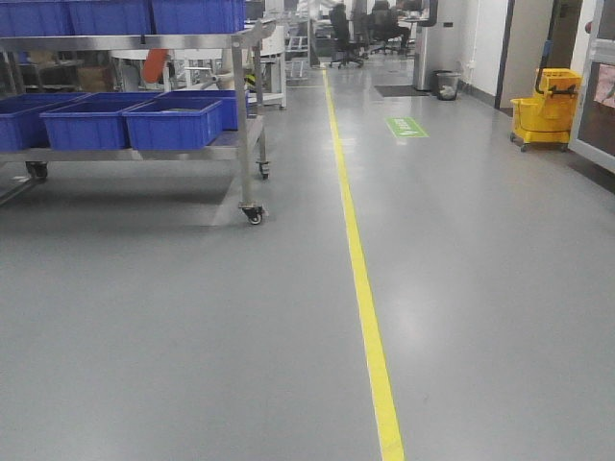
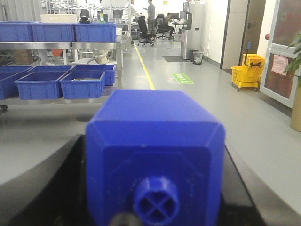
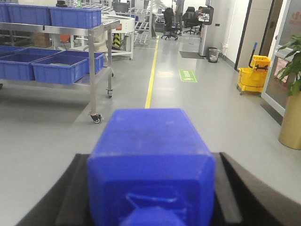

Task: Pick and sort blue part to right shelf
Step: 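Drive the base away from the table along the aisle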

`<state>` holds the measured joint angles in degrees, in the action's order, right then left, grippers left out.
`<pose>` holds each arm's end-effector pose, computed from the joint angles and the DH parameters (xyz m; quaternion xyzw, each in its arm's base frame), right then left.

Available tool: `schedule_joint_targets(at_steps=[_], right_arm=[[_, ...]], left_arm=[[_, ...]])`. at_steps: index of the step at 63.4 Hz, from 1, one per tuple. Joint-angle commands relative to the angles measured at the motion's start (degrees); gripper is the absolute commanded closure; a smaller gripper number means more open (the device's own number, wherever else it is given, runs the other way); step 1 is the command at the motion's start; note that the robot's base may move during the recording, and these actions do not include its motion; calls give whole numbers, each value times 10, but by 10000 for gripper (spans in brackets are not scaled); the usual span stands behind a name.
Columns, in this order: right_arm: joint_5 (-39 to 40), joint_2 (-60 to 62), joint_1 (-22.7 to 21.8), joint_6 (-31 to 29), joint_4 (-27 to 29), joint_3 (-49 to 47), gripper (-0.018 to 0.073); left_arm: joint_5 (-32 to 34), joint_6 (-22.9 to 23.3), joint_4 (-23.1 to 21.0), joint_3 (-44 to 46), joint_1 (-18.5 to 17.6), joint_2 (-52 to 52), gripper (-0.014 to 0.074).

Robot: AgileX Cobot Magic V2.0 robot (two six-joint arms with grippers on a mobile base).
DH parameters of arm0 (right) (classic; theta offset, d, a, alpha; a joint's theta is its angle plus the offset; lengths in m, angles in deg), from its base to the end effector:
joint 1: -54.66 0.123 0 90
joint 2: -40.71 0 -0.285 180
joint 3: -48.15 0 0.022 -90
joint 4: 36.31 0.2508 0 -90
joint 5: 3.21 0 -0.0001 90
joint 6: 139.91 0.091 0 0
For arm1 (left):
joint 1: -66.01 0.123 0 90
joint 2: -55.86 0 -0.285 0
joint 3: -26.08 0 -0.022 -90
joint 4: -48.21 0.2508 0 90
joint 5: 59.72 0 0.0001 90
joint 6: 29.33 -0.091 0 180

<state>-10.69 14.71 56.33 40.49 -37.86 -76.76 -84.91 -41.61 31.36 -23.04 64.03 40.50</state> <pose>0.0792 0.0020 0.3107 -0.0158 0.6980 0.0021 0.7159 0.0319 -0.0124 0.3283 0.0377 0.6982 -0.0745 0.7110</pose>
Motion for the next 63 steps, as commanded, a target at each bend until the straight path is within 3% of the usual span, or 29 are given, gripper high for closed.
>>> schedule_joint_targets(at_steps=[1,63], right_arm=[[56,-3,-4,-4,0,-19,153],[56,-3,-4,-4,0,-19,153]], left_arm=[[48,1,-7,17,1,-7,211],[48,1,-8,17,1,-7,211]])
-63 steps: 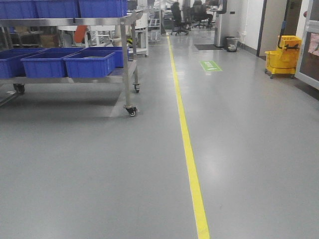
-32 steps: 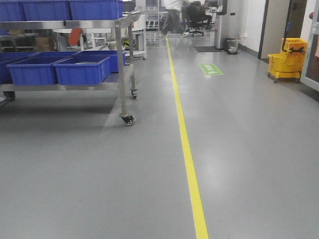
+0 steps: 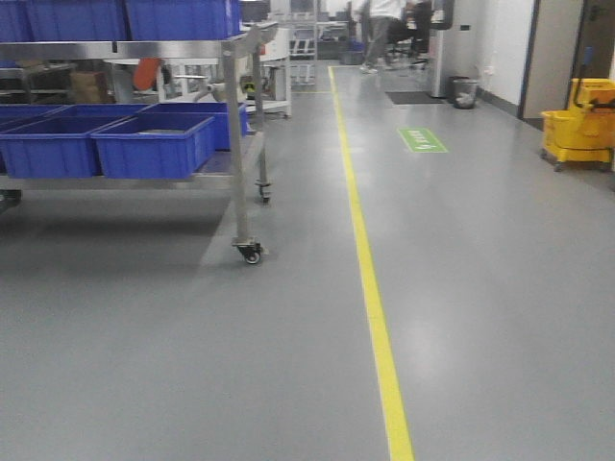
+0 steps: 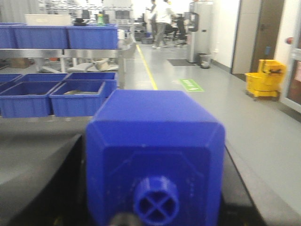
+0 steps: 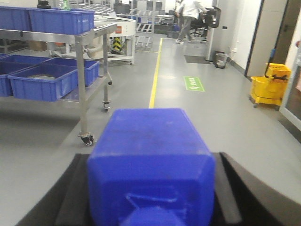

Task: Pick and sort blue part to right shelf
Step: 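Drive the base away from the table along the aisle, then drive the base up to the shelf of blue bins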

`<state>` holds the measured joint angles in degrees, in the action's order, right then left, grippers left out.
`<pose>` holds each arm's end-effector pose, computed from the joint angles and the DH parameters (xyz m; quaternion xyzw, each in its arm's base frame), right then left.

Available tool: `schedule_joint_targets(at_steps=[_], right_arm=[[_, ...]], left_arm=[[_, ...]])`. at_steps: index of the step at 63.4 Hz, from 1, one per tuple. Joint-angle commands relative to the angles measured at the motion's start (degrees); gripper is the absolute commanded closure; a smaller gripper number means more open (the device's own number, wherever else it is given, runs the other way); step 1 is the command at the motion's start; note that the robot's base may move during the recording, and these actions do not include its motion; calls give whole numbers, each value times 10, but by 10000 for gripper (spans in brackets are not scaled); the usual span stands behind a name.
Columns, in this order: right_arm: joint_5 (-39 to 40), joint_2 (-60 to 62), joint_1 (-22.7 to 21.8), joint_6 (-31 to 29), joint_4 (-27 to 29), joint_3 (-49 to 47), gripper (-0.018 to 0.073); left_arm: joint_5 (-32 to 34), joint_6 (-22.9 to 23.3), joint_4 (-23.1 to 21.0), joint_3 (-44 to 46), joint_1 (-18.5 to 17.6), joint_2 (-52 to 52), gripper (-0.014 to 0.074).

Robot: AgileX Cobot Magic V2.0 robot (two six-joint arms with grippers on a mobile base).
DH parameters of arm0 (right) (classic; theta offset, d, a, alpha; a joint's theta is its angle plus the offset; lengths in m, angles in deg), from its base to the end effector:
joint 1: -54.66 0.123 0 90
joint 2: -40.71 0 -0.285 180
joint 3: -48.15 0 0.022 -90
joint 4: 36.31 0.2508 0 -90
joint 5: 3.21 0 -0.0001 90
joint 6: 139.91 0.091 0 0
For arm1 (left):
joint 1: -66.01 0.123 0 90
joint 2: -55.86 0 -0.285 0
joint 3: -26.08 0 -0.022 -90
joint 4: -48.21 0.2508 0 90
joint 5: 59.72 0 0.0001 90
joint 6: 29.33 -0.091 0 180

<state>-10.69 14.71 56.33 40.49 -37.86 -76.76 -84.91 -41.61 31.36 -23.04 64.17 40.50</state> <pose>0.0792 0.0020 0.3107 -0.0158 0.6980 0.0021 0.7159 0.0319 -0.0123 0.3283 0.0368 0.6982 -0.0736 0.7111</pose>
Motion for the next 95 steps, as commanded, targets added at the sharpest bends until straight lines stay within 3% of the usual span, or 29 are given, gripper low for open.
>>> schedule_joint_targets(at_steps=[1,95], right_arm=[[56,-3,-4,-4,0,-19,153],[56,-3,-4,-4,0,-19,153]], left_arm=[[48,1,-8,17,0,-7,211],[48,1,-8,17,0,-7,211]])
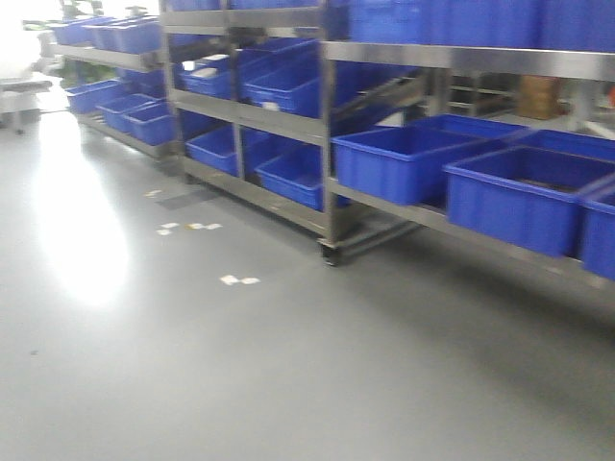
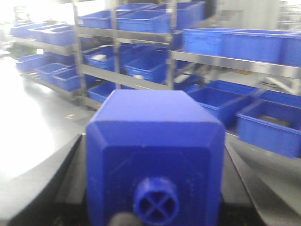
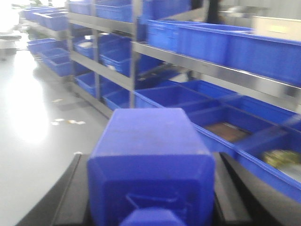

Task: Pick and sort blue part to right shelf
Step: 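Drive the base up to the shelf of blue bins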

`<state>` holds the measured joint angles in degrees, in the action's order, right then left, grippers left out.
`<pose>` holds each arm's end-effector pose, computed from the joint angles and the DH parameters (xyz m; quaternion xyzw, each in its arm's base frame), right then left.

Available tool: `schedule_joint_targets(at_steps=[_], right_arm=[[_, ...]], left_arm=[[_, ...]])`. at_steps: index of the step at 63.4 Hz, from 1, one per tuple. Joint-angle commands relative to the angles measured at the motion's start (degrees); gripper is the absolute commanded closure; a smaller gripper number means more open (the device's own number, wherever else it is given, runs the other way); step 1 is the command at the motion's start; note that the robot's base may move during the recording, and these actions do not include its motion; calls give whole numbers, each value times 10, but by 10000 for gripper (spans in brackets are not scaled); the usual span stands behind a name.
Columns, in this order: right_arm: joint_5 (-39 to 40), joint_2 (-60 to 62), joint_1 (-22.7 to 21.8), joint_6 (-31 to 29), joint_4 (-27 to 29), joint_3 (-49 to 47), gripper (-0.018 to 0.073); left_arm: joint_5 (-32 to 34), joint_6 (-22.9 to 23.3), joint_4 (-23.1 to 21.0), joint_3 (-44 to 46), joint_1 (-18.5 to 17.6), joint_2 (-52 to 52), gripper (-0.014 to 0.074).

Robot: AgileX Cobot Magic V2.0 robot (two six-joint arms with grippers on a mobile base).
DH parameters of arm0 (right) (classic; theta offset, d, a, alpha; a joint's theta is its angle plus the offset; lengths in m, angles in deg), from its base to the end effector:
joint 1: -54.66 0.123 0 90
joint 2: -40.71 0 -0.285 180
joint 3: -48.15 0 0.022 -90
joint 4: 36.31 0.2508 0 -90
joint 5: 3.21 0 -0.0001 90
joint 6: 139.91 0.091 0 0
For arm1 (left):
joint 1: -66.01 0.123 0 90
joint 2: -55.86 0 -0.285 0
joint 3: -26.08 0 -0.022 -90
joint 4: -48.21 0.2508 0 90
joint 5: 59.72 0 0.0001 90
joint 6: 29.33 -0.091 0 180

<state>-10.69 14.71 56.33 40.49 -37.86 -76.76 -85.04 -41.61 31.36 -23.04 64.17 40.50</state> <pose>0.0792 0.0020 0.3107 -0.0158 0.6980 0.0021 0.7159 0.0319 -0.0123 0.3281 0.0371 0.6990 -0.0737 0.7103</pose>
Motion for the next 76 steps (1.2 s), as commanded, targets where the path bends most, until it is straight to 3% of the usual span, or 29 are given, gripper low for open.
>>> schedule_joint_targets(at_steps=[1,76], right_arm=[[56,-3,-4,-4,0,-19,153],[56,-3,-4,-4,0,-19,153]], left_arm=[[50,1,-8,17,0,-7,211],[50,1,-8,17,0,-7,211]])
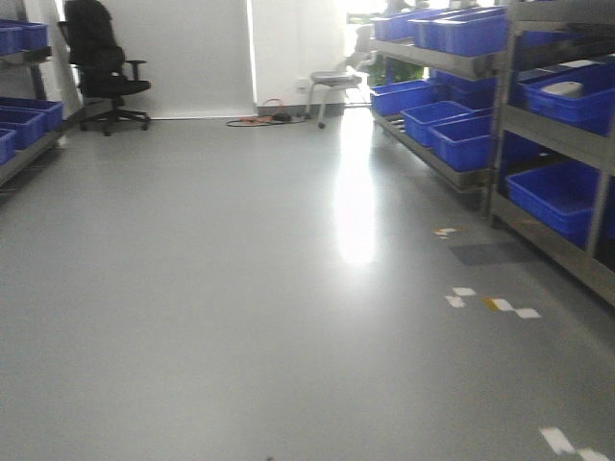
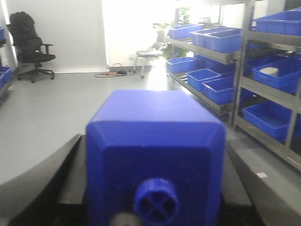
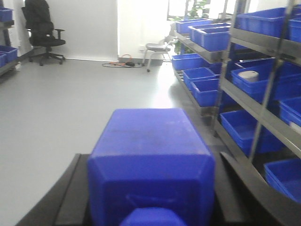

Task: Pick and sort blue part to right shelf
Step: 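Drive the base up to the shelf of blue bins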

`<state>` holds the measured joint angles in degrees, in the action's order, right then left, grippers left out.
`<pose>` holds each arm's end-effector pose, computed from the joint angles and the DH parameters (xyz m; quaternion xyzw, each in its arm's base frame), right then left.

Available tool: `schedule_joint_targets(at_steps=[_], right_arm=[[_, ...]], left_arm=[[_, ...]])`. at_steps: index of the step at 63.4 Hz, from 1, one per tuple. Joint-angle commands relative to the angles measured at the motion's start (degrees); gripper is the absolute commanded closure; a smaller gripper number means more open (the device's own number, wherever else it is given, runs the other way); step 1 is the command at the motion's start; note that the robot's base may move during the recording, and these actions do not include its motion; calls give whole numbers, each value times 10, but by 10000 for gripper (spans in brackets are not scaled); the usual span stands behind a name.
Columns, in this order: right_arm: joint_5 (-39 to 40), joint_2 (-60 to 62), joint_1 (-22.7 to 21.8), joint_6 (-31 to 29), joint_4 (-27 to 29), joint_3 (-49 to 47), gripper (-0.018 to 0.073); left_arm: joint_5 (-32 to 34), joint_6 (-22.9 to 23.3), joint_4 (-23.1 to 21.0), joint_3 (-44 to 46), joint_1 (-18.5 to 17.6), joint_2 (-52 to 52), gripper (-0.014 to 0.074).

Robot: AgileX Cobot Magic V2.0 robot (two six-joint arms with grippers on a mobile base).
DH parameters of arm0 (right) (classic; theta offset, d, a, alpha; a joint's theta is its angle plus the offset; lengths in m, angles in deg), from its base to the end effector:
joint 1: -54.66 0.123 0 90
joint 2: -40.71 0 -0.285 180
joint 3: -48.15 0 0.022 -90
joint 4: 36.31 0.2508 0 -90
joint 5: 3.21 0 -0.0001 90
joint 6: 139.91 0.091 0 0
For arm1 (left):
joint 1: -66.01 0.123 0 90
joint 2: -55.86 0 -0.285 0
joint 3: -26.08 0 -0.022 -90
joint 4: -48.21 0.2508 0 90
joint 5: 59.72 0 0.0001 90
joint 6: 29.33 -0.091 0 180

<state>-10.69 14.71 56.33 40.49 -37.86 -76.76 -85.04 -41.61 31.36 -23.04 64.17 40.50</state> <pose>0.0792 0.0020 0.3107 -0.0158 0.6980 0.0021 0.7159 0.0319 -0.0123 0.3281 0.0371 0.6990 -0.0737 0.7103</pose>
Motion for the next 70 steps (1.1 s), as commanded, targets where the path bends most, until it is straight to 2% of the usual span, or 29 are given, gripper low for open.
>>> schedule_joint_targets(at_steps=[1,70], right_arm=[[56,-3,-4,-4,0,-19,153],[56,-3,-4,-4,0,-19,153]], left_arm=[[50,1,-8,17,0,-7,211],[50,1,-8,17,0,-7,211]])
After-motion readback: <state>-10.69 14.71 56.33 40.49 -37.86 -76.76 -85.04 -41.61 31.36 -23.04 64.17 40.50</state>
